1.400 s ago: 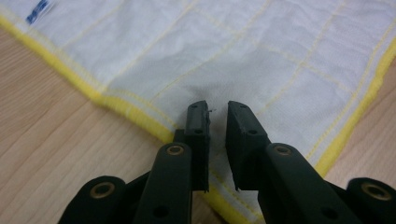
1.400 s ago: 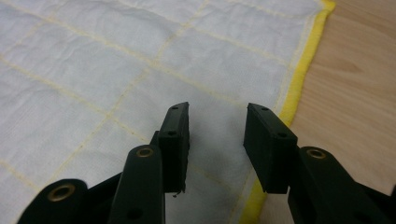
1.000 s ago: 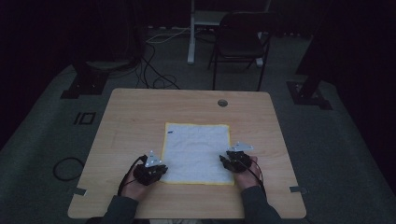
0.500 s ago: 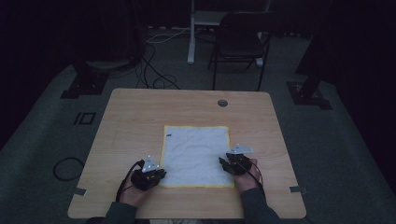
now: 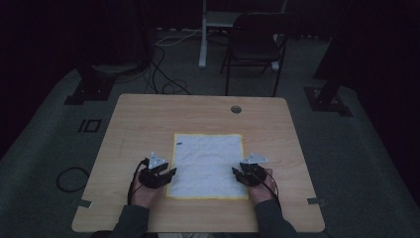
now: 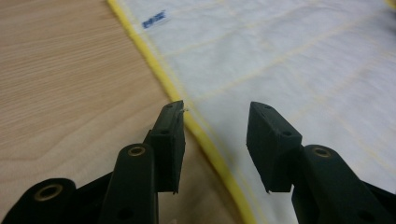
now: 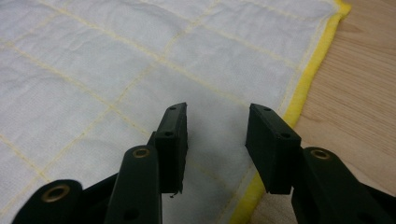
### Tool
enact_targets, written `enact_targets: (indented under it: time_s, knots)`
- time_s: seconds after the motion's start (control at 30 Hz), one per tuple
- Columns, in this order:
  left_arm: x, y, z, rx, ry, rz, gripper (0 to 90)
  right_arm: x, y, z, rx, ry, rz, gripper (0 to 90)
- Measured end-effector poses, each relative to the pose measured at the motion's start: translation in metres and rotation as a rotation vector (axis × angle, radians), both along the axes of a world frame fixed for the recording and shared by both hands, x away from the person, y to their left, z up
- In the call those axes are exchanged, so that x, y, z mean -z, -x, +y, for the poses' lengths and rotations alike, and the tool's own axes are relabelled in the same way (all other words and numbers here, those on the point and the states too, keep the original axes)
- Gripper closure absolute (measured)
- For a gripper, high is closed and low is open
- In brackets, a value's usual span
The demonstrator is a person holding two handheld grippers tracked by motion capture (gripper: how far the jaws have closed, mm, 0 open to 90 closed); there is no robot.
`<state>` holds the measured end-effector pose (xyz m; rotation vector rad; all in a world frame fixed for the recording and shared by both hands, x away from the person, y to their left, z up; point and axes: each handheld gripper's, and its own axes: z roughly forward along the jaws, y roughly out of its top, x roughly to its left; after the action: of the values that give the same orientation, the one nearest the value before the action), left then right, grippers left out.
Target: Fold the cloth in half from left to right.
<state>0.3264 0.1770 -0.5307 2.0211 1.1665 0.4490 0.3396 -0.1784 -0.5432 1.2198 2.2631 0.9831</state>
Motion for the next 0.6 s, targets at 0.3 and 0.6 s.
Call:
enact_targets:
  time_s: [0.3,0.6]
  knots:
    - [0.010,-0.016,-0.007,-0.048,-0.009,0.025,56.8,0.001,0.000,0.000,-0.001,-0.003,-0.004,58.2]
    - [0.012,-0.025,-0.016,-0.066,-0.012,0.008,53.2,0.001,0.001,-0.001,-0.004,-0.005,-0.004,58.1]
